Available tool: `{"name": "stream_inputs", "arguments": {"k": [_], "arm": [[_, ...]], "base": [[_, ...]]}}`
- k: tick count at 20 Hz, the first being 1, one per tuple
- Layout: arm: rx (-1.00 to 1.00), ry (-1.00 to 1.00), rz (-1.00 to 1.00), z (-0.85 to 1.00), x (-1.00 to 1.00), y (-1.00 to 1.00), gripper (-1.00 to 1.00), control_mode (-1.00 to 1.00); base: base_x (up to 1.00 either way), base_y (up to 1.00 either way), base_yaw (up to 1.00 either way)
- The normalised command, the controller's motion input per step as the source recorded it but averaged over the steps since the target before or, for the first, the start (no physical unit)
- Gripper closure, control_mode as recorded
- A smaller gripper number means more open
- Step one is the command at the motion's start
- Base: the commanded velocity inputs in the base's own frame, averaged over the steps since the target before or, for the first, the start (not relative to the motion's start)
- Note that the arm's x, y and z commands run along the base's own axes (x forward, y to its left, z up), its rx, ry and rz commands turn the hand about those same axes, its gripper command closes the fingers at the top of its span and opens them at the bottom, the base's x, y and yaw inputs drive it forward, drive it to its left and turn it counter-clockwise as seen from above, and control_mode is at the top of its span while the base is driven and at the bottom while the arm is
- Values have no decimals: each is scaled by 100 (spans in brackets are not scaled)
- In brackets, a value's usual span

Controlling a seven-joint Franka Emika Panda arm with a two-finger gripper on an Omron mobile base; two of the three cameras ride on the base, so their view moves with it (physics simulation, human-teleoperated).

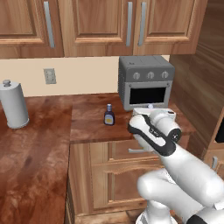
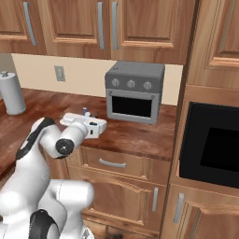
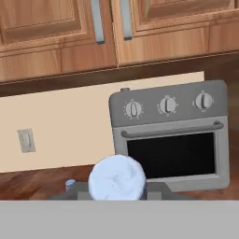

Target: Place the condiment bottle and condiment bottle from the counter to the top shelf of the fridge. If the existing items in the fridge are on the top shelf, move them to other shelves.

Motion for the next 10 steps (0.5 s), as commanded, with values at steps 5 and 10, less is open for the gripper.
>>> {"name": "stream_inputs", "arguments": {"k": [5, 10], "arm": [[0, 19, -3, 100, -71, 0, 100, -100], [0, 31, 0, 100, -74, -5, 100, -100]], "base": [[0, 0, 0], [0, 0, 0]]}}
